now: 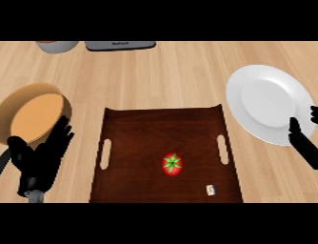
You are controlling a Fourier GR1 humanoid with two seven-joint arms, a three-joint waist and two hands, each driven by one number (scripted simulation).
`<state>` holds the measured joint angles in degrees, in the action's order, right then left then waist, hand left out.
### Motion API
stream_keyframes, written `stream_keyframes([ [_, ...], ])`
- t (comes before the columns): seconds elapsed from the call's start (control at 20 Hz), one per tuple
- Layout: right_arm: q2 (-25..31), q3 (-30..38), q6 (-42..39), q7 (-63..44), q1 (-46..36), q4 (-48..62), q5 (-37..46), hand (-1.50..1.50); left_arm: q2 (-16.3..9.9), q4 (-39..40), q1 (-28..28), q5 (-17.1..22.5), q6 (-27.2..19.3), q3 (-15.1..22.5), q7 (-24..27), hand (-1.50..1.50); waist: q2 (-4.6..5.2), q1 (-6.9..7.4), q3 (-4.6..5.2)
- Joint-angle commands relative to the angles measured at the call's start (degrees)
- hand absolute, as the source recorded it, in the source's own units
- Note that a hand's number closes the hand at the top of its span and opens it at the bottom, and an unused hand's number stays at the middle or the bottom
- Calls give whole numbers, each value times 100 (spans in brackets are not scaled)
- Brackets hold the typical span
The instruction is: Pick the tomato from the tray and place it in the plate
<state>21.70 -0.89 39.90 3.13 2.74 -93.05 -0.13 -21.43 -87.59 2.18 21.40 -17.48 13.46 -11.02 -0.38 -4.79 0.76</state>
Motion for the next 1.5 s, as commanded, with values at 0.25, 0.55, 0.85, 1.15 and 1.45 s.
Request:
stream_keyframes([
  [0.25,-1306,-1673,2120,143,2351,-1889,2345,-150,387,515,-91,-196,211,362,268,0,19,241,-47],
  [0.55,-844,-2084,958,-1453,3374,-2118,3645,-150,475,653,-327,-209,295,352,254,0,91,406,-28],
  [0.85,-982,-2545,-304,-3120,3634,-2793,5198,-150,496,691,-302,-221,396,396,275,0,120,575,-22],
  [1.15,-1754,-2881,-2058,-5035,2903,-3125,6755,-150,503,496,-283,-237,393,409,156,0,86,648,-45],
  [1.45,-2156,-3573,-2788,-7060,876,-2189,7546,-150,343,790,-355,-173,696,138,299,0,68,598,-64],
])
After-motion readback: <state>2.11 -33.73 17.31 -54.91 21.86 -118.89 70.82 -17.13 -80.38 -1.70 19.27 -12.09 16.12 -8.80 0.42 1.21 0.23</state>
